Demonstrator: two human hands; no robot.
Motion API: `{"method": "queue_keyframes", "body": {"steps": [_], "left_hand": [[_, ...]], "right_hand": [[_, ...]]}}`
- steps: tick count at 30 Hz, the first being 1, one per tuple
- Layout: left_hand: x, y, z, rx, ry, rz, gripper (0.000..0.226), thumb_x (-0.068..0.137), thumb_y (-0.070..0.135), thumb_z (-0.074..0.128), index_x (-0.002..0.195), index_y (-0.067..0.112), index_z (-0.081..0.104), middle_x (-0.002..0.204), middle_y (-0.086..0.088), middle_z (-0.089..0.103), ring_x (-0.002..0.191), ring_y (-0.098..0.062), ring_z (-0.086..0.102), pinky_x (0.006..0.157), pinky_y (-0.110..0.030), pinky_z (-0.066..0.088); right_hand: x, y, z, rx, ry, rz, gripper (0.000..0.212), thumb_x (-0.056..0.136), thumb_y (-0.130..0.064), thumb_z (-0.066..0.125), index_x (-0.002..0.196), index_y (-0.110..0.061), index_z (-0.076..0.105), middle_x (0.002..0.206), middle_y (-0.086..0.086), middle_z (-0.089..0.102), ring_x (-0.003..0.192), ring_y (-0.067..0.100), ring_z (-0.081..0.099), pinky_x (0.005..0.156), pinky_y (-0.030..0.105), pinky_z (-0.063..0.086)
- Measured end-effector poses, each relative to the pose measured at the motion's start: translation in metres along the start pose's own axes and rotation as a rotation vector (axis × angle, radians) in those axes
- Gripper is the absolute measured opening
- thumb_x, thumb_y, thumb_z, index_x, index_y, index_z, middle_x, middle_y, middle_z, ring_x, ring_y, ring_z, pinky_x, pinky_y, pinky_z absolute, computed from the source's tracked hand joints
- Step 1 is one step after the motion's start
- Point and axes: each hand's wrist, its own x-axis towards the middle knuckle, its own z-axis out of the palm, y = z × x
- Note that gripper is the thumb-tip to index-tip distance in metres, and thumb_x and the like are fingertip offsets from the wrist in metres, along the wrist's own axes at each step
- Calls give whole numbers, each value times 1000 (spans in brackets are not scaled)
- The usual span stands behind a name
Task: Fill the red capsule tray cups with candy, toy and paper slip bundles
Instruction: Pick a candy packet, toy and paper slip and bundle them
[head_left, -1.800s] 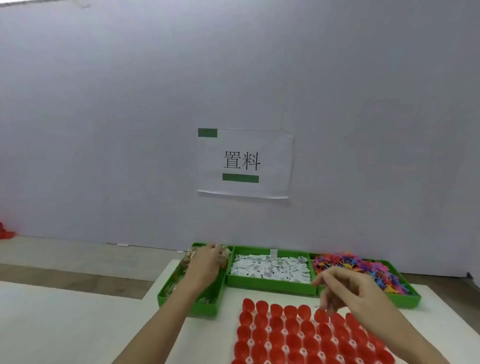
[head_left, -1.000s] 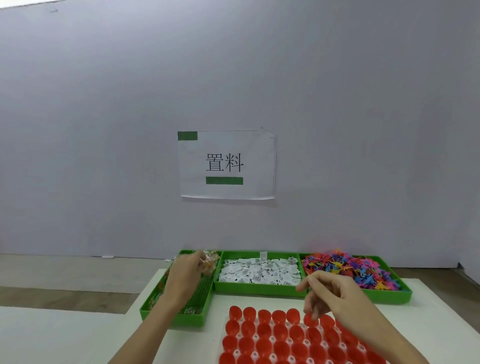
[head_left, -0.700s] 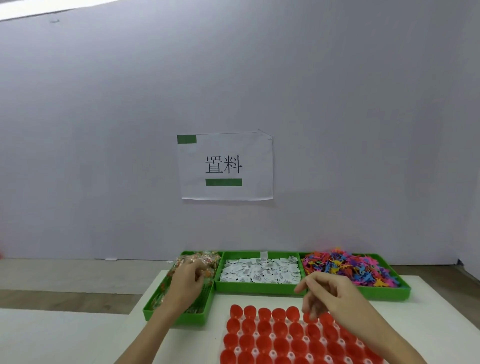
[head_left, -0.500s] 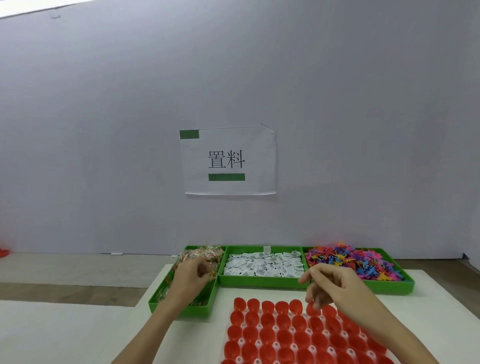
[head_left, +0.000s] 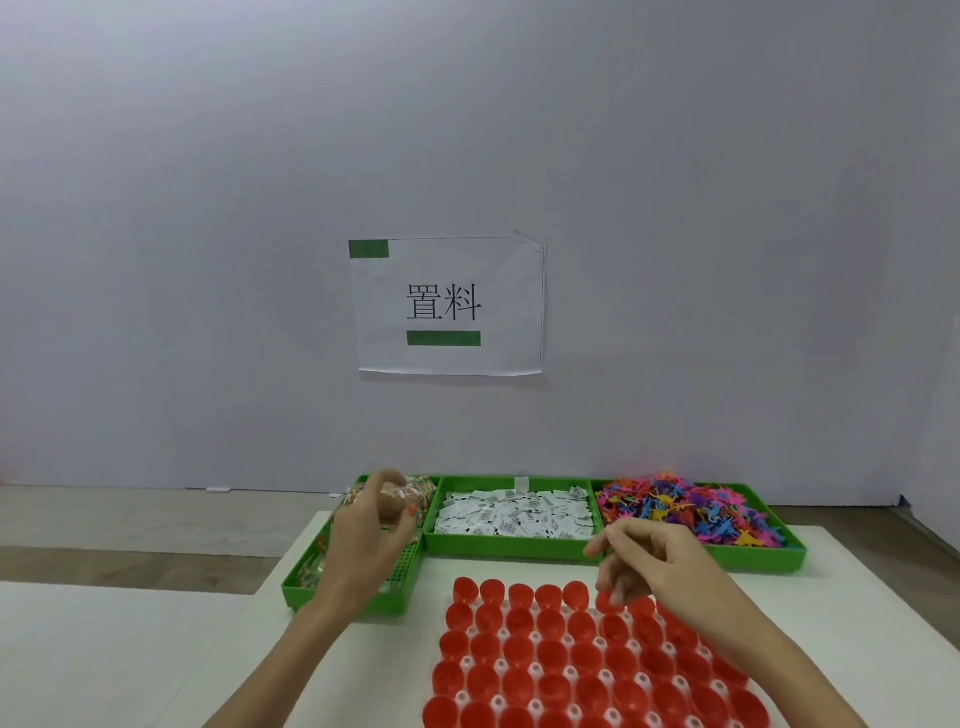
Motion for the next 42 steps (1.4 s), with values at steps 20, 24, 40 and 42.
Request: {"method": "queue_keyframes", "body": {"steps": [20,24,40,42], "left_hand": [[-84,24,6,-547,-156,-184,19,83,6,81,87,25,84,85,3,80,78,-16,77,78,-28,61],[-83,18,6,-560,-152,-186,26,82,9,83,87,35,83,84,6,80,79,-13,77,75,-20,59],[-85,21,9,-516,-173,-150,20,84,5,81,90,23,84,89,7,80,82,-11,76,77,-22,59],[-85,21,9,-515,-173,-151,19,84,4,81,90,22,84,90,7,80,82,-12,76,78,-22,59]], "right_hand": [[145,14,98,-946,-74,-21,15,96,-17,69,93,-6,79,103,8,77,81,13,67,88,34,54],[156,21,105,-1008,-33,16,24,90,-21,77,91,3,77,93,12,76,85,20,72,88,34,58],[160,22,101,-1122,-22,-17,12,91,1,59,94,1,71,96,15,73,87,27,71,79,40,60],[157,22,99,-1144,6,-34,12,91,-3,58,97,1,68,95,14,71,87,29,69,73,37,56]]}}
